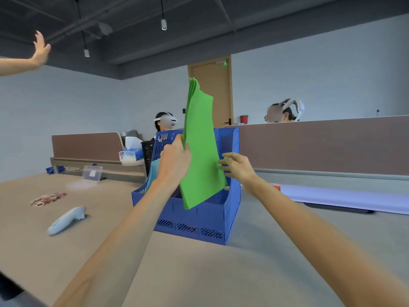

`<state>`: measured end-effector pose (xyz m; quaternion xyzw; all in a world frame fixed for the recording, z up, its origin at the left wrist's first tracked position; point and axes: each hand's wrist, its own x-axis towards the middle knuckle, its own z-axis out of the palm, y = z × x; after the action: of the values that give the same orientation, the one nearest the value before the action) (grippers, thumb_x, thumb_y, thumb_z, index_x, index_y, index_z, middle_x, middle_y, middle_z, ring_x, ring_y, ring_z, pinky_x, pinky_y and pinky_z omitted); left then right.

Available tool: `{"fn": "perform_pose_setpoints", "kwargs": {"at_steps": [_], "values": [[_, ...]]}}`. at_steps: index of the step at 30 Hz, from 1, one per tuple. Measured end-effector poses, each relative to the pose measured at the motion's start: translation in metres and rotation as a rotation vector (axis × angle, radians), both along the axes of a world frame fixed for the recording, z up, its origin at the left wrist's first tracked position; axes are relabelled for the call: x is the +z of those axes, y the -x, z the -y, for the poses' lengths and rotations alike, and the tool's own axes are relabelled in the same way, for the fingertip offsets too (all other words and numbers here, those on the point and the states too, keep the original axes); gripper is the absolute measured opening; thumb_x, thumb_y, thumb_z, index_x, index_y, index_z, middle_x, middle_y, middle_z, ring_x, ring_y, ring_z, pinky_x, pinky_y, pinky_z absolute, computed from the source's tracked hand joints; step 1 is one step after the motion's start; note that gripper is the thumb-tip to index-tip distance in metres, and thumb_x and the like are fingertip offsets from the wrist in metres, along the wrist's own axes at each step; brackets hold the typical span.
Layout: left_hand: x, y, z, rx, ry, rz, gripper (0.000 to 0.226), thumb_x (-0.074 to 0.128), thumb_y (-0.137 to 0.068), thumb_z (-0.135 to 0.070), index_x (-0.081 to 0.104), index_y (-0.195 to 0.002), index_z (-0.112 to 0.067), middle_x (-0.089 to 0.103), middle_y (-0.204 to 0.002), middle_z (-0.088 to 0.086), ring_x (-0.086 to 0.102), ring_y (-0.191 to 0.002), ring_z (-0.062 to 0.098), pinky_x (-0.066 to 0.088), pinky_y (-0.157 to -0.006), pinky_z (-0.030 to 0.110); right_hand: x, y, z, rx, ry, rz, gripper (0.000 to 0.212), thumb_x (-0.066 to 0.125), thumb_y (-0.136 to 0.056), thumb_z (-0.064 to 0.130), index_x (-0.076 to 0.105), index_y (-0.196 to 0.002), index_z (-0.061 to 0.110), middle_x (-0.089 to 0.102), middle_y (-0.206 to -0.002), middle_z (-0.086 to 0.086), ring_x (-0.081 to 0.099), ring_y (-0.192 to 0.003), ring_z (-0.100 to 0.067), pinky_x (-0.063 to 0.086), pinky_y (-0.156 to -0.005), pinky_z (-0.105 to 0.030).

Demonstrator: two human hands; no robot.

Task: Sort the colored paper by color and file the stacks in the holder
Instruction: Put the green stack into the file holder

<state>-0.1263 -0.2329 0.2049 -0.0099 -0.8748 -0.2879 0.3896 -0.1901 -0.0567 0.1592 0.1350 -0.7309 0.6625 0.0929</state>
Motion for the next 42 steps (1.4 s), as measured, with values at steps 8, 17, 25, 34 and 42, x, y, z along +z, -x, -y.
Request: {"fn": "perform_pose_setpoints", "kwargs": {"at_steps": [8,17,25,34,42], "values": [[-0.008,0.03,-0.03,-0.067,0.05,0.005,0.018,0.034,-0.1,-0.024,0.048,-0.093,-0.013,0.054,-0.067,0.003,0.057,-0.064,0.028,0.041,-0.056,0.037,-0.008,0.006,-0.027,-0.1,0.056,-0.027,0.025,0.041,-0.101,0.018,0.059,-0.118,0.015,0.069,-0.108,-0.004,0.067,-0.097,-0.02,0.053,-0.079,-0.034],[-0.02,0.079,-0.051,-0.059,0.129,0.027,0.024,0.033,-0.101,-0.03,0.047,-0.109,-0.012,0.062,-0.091,0.022,0.058,-0.088,0.044,0.039,-0.068,0.042,-0.03,0.039,-0.045,-0.141,0.074,-0.021,0.026,0.038,-0.101,0.015,0.06,-0.113,0.014,0.071,-0.098,0.0,0.07,-0.094,-0.019,0.053,-0.089,-0.04],[-0.033,0.07,-0.086,0.062,0.355,-0.009,0.02,0.038,-0.097,-0.008,0.043,-0.116,-0.007,0.065,-0.093,0.022,0.061,-0.086,0.044,0.034,-0.062,0.04,-0.037,0.033,-0.058,-0.148,0.08,0.007,0.03,0.034,-0.1,0.014,0.061,-0.112,0.01,0.072,-0.105,-0.006,0.07,-0.093,-0.022,0.05,-0.072,-0.027],[-0.051,0.07,-0.074,0.016,0.233,-0.013,0.027,0.038,-0.095,-0.007,0.045,-0.121,-0.004,0.063,-0.101,0.022,0.058,-0.095,0.045,0.042,-0.069,0.044,-0.048,0.028,-0.064,-0.143,0.015,-0.001,0.033,0.036,-0.099,0.019,0.066,-0.111,0.015,0.074,-0.101,0.002,0.069,-0.094,-0.011,0.047,-0.074,-0.024],[-0.06,0.068,-0.067,0.056,0.156,0.076,0.035,0.039,-0.099,-0.011,0.042,-0.133,-0.011,0.056,-0.12,0.021,0.055,-0.104,0.047,0.045,-0.079,0.05,-0.049,0.025,-0.051,-0.124,-0.001,0.019,0.03,0.036,-0.1,0.021,0.062,-0.114,0.017,0.072,-0.1,0.002,0.069,-0.092,-0.013,0.047,-0.087,-0.032]]}}
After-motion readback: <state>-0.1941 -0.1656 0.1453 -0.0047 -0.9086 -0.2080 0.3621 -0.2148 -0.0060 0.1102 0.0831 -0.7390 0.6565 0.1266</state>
